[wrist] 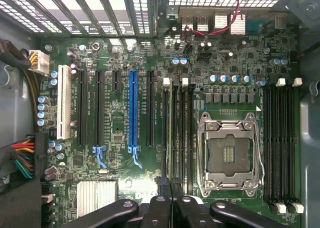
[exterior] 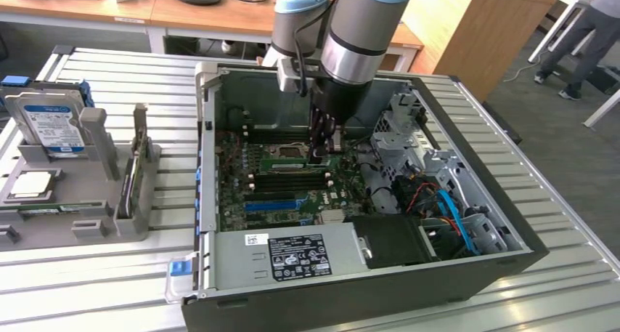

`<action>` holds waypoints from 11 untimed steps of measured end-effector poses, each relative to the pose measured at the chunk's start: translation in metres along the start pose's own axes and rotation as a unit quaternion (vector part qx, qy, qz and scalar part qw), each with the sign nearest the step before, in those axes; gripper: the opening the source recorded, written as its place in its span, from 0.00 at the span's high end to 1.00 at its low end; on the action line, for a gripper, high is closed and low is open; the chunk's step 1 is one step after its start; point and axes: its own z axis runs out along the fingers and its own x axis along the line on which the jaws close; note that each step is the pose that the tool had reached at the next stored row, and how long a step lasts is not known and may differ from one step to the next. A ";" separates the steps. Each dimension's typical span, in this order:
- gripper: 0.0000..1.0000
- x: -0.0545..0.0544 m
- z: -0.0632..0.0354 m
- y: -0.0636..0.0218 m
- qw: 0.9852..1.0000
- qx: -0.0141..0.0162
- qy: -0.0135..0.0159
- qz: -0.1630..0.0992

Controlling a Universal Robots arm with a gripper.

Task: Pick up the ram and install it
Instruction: 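Insert the ram into the slot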

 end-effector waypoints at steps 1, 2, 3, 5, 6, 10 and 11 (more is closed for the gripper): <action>0.89 -0.001 0.0002 0.0000 1.000 0.000 0.000 0.000; 0.89 -0.001 0.0004 0.0001 1.000 0.000 0.000 0.000; 0.89 -0.002 0.0005 0.0000 1.000 0.000 0.000 0.000; 0.89 -0.003 0.0008 0.0000 1.000 0.000 0.000 0.000; 0.89 -0.004 0.0010 0.0000 1.000 0.000 0.000 0.000; 0.89 -0.005 0.0014 0.0000 1.000 0.000 0.000 0.000; 0.89 -0.005 0.0013 0.0000 1.000 0.000 0.000 0.000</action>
